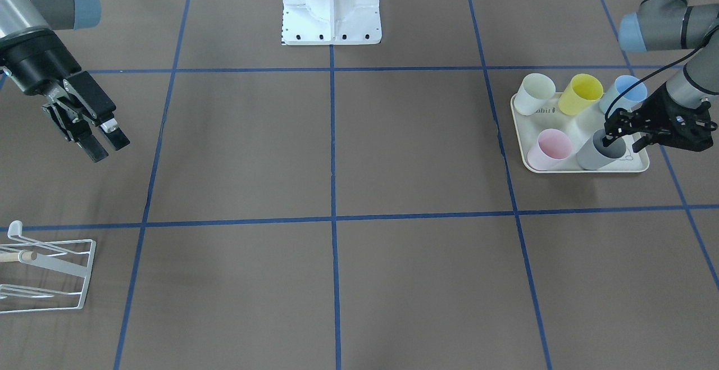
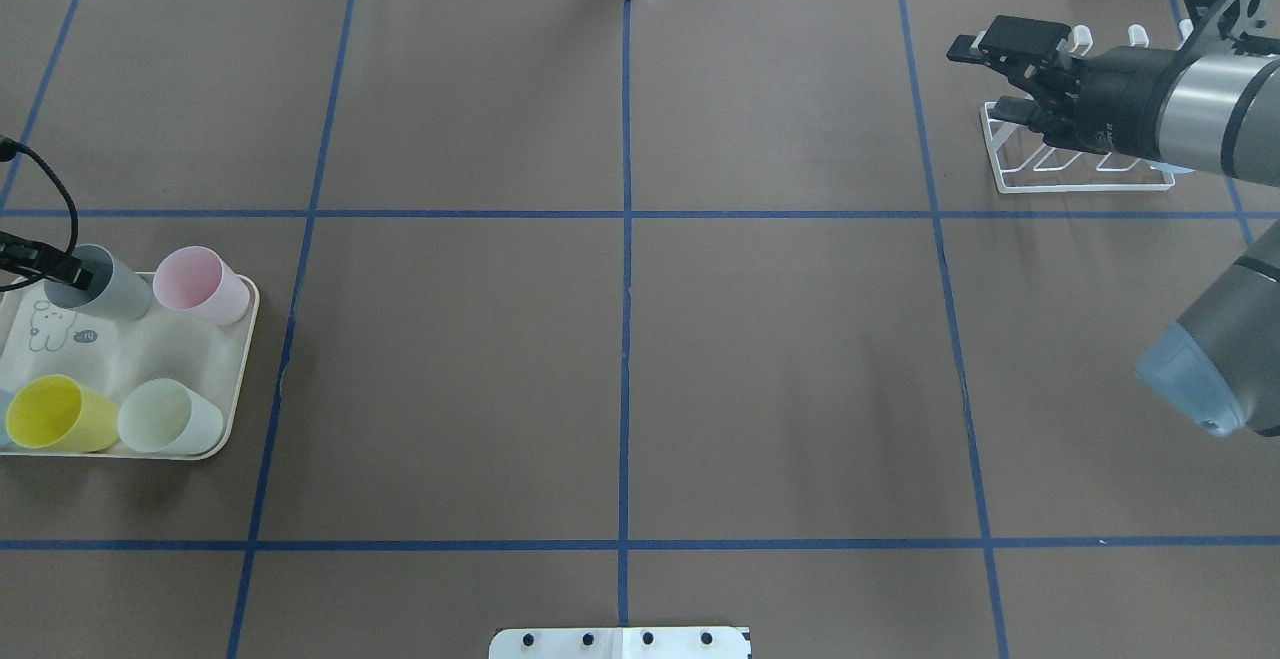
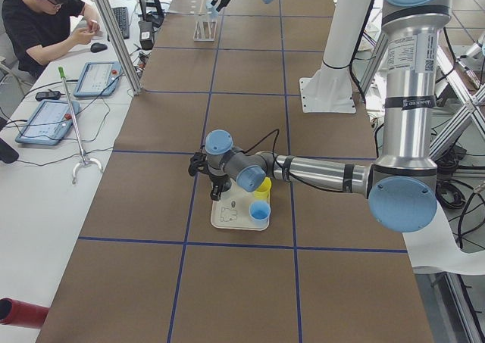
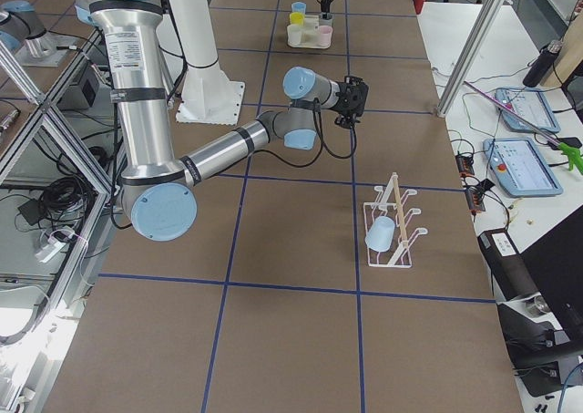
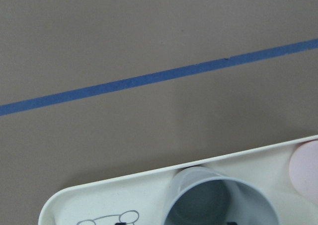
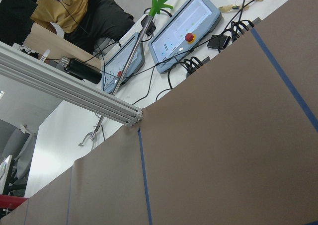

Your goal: Transfer IKEA cup to right arm and place on rack

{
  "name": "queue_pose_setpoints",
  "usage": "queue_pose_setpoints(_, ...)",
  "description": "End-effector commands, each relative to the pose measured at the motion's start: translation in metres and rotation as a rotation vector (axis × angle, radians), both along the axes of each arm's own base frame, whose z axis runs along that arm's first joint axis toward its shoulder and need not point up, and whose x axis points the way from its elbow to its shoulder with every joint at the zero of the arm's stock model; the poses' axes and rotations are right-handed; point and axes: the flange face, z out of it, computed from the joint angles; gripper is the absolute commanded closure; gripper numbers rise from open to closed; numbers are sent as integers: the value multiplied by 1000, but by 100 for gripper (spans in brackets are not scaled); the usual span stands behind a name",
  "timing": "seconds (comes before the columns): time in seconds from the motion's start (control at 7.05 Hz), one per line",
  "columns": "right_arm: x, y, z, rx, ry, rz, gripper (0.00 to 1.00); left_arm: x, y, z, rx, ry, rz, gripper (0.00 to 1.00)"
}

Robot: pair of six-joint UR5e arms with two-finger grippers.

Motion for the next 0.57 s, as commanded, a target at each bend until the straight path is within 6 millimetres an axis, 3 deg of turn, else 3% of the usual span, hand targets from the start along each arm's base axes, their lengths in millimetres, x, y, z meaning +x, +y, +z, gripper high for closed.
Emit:
queue_pose_setpoints(0.0,0,0,0,0,1,0,0,0,1,1,-1,-2,1,100)
queue_pose_setpoints(0.43,-1,-2,-7,10,-7,2,0,-1,2,0,-3,-1,-3,100)
